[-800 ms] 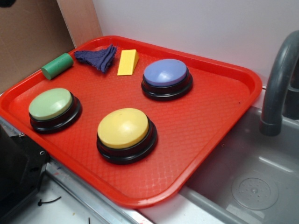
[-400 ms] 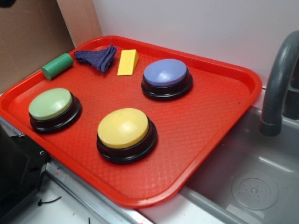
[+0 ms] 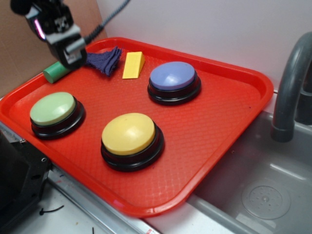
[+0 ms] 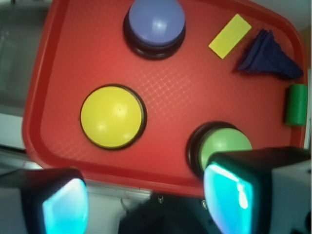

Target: Push the yellow button.

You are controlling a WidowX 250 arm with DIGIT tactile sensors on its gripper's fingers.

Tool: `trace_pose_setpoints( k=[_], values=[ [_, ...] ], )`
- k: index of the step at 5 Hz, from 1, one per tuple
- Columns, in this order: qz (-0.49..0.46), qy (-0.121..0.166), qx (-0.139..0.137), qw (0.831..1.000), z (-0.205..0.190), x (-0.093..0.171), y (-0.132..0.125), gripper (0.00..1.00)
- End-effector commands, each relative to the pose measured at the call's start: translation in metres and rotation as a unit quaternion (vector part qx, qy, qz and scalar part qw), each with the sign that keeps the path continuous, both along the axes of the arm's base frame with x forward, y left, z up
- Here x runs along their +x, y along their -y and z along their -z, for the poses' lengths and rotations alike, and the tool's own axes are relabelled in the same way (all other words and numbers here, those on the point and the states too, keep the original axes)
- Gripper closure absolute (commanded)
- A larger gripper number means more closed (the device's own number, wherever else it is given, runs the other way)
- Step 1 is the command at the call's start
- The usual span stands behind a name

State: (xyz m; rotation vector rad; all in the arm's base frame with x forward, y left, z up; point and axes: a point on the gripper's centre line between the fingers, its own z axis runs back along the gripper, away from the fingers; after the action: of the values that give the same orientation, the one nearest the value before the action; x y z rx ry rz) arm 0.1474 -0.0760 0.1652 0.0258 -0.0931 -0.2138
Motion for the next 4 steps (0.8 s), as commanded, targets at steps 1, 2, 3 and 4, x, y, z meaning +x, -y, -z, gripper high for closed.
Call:
trace_pose_setpoints(
  k=[1,2,3,4],
  values=[
    [0.029,0.02,0.002,0.999,0.04,-0.001,0.02,0.0],
    [0.028,0.031,-0.004,0.999,0.066,0.008,0.013,0.0],
    [0.045,0.015,-0.018,0.999,0.091,0.015,0.015,0.0],
    [0.058,0.012,-0.012,0.998,0.097,0.024,0.02,0.0]
  ],
)
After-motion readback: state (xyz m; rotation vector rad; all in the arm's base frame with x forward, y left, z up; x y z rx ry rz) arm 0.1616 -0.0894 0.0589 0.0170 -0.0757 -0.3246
